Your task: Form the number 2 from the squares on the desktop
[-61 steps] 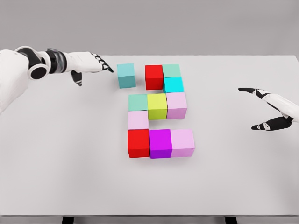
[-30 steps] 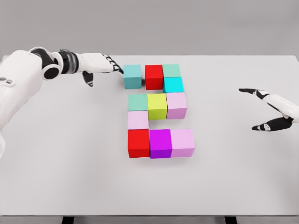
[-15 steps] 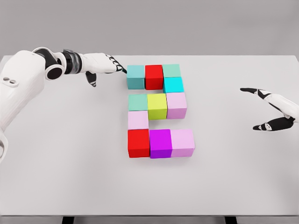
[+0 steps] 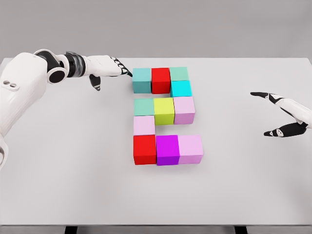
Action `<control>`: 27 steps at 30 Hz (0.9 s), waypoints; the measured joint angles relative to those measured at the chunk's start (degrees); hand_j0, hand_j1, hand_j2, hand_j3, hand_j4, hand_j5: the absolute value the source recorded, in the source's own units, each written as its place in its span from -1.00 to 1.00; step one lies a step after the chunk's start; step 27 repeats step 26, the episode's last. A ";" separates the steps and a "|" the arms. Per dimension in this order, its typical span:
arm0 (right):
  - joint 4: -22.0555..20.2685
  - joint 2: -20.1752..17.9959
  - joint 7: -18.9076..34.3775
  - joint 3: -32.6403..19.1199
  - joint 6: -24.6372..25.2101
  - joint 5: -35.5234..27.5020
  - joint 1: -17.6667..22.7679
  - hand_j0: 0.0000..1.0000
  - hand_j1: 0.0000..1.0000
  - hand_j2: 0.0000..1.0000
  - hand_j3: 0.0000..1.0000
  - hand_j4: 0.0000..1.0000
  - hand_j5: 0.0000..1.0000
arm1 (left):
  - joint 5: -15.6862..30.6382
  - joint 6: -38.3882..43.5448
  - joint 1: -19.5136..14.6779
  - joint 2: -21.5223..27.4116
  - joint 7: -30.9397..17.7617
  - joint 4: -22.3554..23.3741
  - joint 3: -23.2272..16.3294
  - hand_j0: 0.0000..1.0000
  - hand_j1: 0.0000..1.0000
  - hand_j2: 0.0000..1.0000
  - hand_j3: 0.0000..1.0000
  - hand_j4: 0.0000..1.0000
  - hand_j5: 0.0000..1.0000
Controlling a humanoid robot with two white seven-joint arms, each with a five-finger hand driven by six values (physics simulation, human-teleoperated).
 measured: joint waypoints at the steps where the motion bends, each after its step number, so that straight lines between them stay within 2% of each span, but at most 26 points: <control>1: 0.00 0.00 0.00 0.00 0.00 0.00 0.00 1.00 1.00 1.00 1.00 1.00 1.00 | 0.00 0.00 0.00 -0.02 0.00 -0.05 0.00 1.00 1.00 1.00 1.00 1.00 1.00; 12: -0.10 0.00 0.00 0.00 0.00 -0.03 0.35 1.00 1.00 1.00 1.00 1.00 1.00 | 0.29 0.00 0.26 0.65 0.01 -0.05 0.68 1.00 1.00 1.00 1.00 1.00 1.00; 18: -0.17 0.00 0.00 0.00 0.00 -0.08 0.35 1.00 1.00 1.00 1.00 1.00 1.00 | 3.95 0.00 0.26 9.66 0.22 -0.77 3.53 1.00 1.00 1.00 1.00 1.00 1.00; 24: -0.15 0.00 0.00 0.00 0.00 -0.08 0.35 1.00 1.00 1.00 1.00 1.00 1.00 | 8.07 -0.01 1.41 19.10 0.26 -1.34 4.34 1.00 1.00 1.00 1.00 1.00 1.00; 27: -0.14 0.00 0.00 0.00 0.00 -0.08 0.35 1.00 1.00 1.00 1.00 1.00 1.00 | 8.44 -0.01 1.58 21.00 0.26 -1.37 4.41 1.00 1.00 1.00 1.00 1.00 1.00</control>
